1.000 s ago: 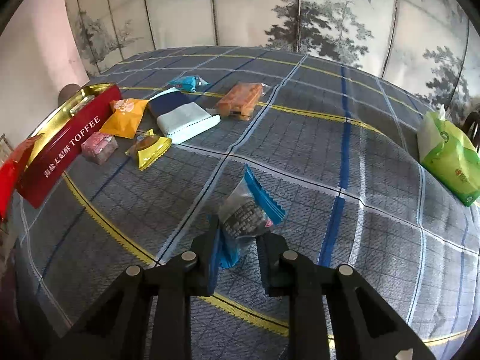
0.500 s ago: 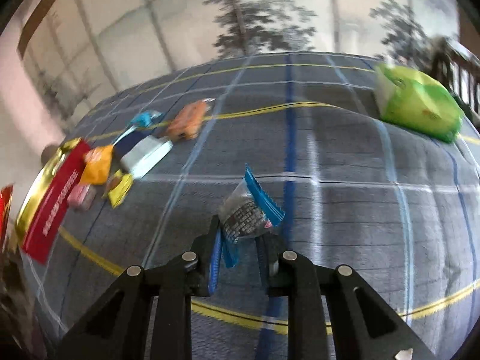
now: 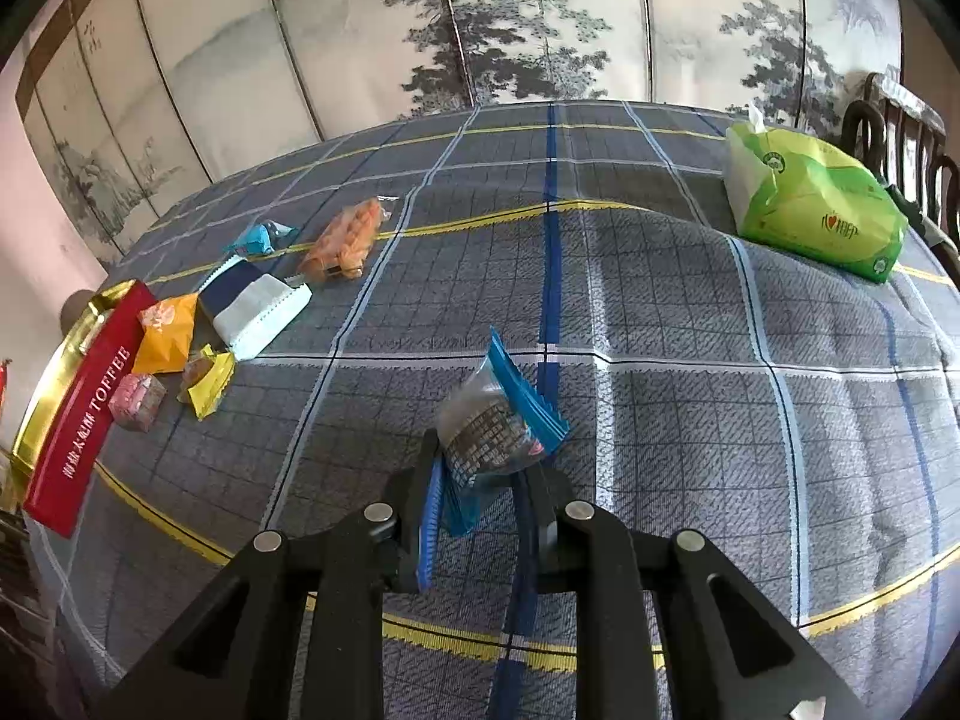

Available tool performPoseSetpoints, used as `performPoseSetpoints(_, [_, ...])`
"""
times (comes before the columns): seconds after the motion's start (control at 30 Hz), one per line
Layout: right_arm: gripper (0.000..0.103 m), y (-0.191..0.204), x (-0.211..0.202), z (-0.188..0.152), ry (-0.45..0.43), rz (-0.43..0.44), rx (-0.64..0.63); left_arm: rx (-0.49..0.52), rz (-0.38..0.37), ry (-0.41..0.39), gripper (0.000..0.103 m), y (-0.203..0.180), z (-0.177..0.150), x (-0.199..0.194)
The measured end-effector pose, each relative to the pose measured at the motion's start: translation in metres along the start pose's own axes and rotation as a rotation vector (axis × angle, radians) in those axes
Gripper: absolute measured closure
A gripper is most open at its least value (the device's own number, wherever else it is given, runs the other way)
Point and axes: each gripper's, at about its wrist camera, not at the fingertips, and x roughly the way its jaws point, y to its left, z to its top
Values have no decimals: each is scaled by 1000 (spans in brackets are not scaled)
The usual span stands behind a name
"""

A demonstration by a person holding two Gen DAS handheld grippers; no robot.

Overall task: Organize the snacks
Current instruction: 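Carry the red packet into the gold tray and open the left tool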

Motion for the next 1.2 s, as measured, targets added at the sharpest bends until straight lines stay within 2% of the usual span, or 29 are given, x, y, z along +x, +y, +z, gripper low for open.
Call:
performPoseSetpoints(0.2, [84, 1, 0, 0, -1, -3, 3, 30, 66, 21, 59, 33, 5, 26])
performPoseSetpoints(0.27, [84, 2, 0, 0, 0, -7, 0, 47, 67, 27, 59, 39, 8, 34])
performPoseSetpoints(0.5, [84, 2, 0, 0, 0, -9, -1, 120, 74, 56, 59, 49, 23, 64])
performPoseSetpoints(0.73, [84, 2, 0, -1, 0, -16, -4, 126, 95, 90, 58, 61, 31, 87])
performPoseSetpoints(1.2, [84, 3, 0, -1, 2, -24, -12, 149, 116, 104, 58, 63, 28, 105])
